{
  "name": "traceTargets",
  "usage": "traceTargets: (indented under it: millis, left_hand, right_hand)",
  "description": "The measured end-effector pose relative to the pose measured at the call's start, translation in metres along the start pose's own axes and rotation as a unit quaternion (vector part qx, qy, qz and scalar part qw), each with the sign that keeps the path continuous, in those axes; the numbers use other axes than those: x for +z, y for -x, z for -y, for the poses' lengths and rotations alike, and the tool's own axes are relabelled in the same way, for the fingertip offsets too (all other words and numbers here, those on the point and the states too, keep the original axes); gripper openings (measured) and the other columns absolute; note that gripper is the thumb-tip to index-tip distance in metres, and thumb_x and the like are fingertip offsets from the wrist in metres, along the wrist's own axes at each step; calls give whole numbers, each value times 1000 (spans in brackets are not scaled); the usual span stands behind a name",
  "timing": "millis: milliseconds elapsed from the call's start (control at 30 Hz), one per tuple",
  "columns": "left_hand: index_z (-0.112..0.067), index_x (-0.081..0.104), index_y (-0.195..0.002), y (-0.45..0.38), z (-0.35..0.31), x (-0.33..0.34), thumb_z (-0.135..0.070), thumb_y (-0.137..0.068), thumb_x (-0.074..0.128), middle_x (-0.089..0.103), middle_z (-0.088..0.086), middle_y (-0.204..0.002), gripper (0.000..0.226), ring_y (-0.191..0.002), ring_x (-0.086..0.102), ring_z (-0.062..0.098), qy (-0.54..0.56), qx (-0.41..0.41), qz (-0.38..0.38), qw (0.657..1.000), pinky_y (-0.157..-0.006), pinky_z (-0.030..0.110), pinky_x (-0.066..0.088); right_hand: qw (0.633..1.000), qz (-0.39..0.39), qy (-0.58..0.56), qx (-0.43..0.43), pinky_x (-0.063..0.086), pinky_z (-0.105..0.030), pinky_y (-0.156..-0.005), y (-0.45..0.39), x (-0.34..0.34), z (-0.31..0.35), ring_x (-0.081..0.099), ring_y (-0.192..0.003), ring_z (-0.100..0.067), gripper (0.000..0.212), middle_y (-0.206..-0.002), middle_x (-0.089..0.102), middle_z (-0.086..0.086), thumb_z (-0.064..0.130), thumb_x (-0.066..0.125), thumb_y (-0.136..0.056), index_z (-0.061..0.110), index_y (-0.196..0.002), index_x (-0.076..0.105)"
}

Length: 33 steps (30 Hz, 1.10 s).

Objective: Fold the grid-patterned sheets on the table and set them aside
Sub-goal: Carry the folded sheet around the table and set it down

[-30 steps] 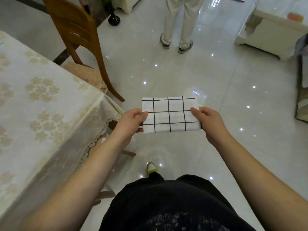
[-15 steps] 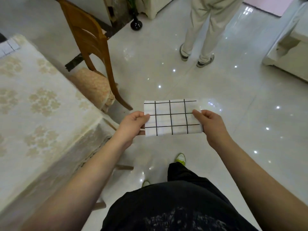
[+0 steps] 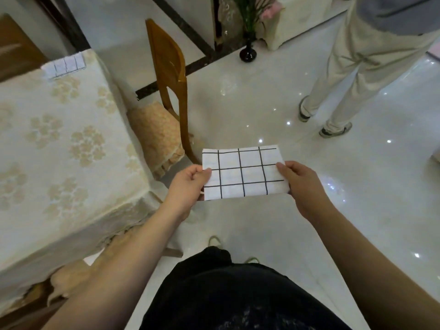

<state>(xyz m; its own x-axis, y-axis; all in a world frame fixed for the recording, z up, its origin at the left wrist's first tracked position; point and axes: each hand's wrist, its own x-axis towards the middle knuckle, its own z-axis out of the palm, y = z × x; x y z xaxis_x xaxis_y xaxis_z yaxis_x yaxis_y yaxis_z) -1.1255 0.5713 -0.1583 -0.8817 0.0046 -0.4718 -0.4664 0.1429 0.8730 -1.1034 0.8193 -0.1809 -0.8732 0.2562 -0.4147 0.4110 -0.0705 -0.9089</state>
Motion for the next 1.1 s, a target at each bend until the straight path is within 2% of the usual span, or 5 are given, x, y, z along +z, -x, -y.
traceTargets:
  millis: [200, 567, 667, 767, 1100]
  left_hand:
    - [-20, 59, -70, -53, -13, -9, -24, -96, 59, 67, -3, -65, 25, -57, 62, 11, 35, -13, -31, 999, -52, 23, 47]
    - [4, 64, -105, -180, -80, -58, -10, -93, 61, 67, 15, -85, 18, -61, 67, 11, 82, -17, -19, 996, -51, 18, 51]
    - [1, 67, -104, -215, -107, -74, -15, -93, 63, 70, 24, -89, 20, -71, 69, 22, 58, -14, -27, 998, -59, 27, 57]
    - [-10, 70, -102, -241, -130, -80, -22, -95, 59, 75, 9, -92, 18, -82, 73, 22, 50, -22, -33, 998, -73, 33, 59]
    - [-13, 69, -93, -336, -195, -55, -26, -96, 58, 75, 7, -92, 18, -90, 72, 27, 49, -15, -83, 995, -80, 43, 60]
  right_hand:
    - [999, 21, 31, 1, 57, -38, -78, -63, 22, 26, 69, -80, -18, 8, -85, 75, -2, 18, 65, -91, 15, -89, 72]
    - [997, 35, 70, -13, 51, -34, -72, -199, 96, 97, 66, -72, -14, 8, -78, 74, 1, 20, 67, -89, 17, -83, 72]
    - [998, 41, 56, -6, 53, -36, -74, -229, 114, 117, 67, -74, -18, 9, -81, 74, -3, 20, 67, -89, 14, -84, 72]
    - [998, 46, 45, -4, 56, -41, -80, -254, 125, 136, 67, -80, -23, 11, -86, 73, -9, 20, 67, -89, 10, -87, 72]
    - [997, 69, 30, -2, 58, -36, -74, -371, 130, 199, 71, -80, -23, 10, -91, 75, -12, 18, 66, -91, 8, -90, 70]
